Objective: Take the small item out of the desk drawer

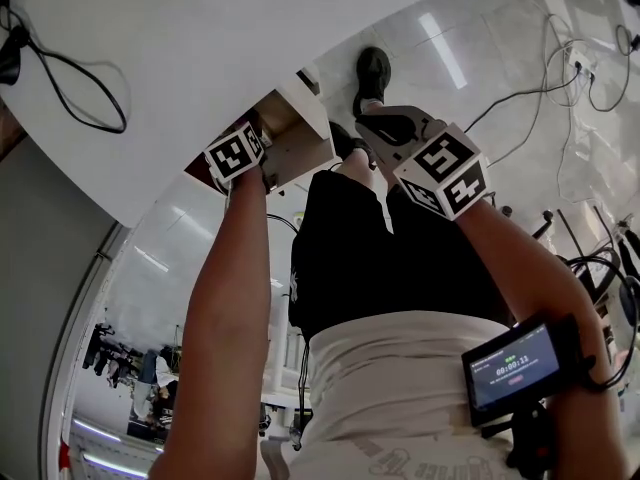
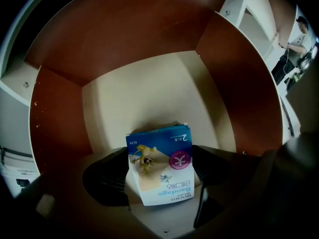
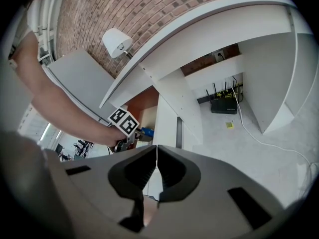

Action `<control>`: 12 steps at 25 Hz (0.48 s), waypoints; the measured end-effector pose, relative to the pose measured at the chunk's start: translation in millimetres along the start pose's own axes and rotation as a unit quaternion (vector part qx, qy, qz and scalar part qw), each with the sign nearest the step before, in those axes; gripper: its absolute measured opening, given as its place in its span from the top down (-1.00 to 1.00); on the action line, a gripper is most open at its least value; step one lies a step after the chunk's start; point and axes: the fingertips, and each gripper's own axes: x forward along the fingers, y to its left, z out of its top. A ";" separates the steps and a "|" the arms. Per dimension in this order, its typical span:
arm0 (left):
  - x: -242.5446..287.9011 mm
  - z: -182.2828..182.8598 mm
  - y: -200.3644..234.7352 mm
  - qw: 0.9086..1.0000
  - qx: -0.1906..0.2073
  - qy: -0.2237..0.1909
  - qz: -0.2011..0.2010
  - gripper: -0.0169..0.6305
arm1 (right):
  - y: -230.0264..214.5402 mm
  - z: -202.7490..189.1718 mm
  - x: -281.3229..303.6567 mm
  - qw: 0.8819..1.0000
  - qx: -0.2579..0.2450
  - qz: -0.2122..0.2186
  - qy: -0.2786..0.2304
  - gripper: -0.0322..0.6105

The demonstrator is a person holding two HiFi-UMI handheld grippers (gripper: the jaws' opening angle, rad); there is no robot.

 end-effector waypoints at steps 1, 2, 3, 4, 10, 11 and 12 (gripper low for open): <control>0.1 -0.4 0.8 1.000 -0.004 -0.001 -0.001 -0.24 | 1.1 -1.6 0.4 1.000 -0.001 0.002 0.000 0.88; -0.1 -0.6 1.9 1.000 -0.007 -0.002 -0.002 -0.24 | 2.5 -3.3 1.1 1.000 -0.003 0.004 0.002 0.88; -0.4 -0.7 3.4 1.000 -0.010 -0.002 -0.005 -0.24 | 4.6 -4.6 2.4 1.000 -0.005 0.005 0.006 0.88; -1.3 -0.8 5.8 1.000 -0.012 -0.003 -0.010 -0.24 | 7.8 -5.2 4.4 1.000 -0.007 0.007 0.009 0.88; -13.9 -3.6 9.6 0.999 -0.017 -0.022 -0.028 -0.24 | 20.5 -6.9 9.3 1.000 -0.022 0.014 0.017 0.88; -16.6 -4.2 6.4 0.999 -0.017 -0.024 -0.028 -0.24 | 19.2 -8.2 7.7 0.999 -0.024 0.015 0.018 0.88; -19.1 -4.5 2.5 0.999 -0.017 -0.026 -0.029 -0.24 | 17.2 -9.5 6.0 0.999 -0.026 0.015 0.019 0.88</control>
